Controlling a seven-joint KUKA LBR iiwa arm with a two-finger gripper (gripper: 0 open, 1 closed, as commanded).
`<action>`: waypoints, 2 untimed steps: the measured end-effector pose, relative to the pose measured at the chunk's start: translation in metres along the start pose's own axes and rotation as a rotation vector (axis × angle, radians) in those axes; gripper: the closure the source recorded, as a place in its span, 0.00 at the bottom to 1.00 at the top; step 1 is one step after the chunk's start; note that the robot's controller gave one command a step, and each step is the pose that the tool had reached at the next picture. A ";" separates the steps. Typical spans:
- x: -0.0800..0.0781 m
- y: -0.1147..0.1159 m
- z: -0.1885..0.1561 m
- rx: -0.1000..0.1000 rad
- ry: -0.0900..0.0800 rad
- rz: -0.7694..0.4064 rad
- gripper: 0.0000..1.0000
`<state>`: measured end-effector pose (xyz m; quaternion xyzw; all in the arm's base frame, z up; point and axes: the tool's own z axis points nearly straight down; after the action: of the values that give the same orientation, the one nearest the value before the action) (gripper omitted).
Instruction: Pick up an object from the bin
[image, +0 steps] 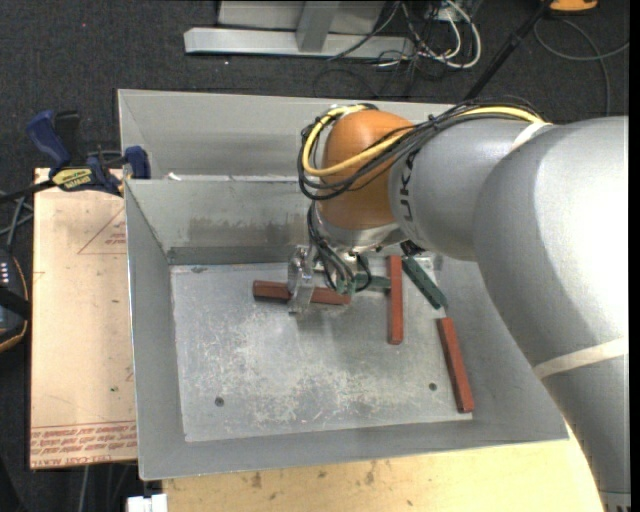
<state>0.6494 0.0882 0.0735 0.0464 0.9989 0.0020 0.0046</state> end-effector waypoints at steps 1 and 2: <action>0.001 0.000 -0.003 0.001 0.003 0.000 1.00; 0.002 -0.001 -0.015 0.003 0.010 0.000 1.00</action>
Offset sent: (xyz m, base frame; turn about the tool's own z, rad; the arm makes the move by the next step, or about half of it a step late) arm 0.0002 -0.0001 0.0549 0.0000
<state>0.6471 0.0878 0.0883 0.0464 0.9989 0.0007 -0.0005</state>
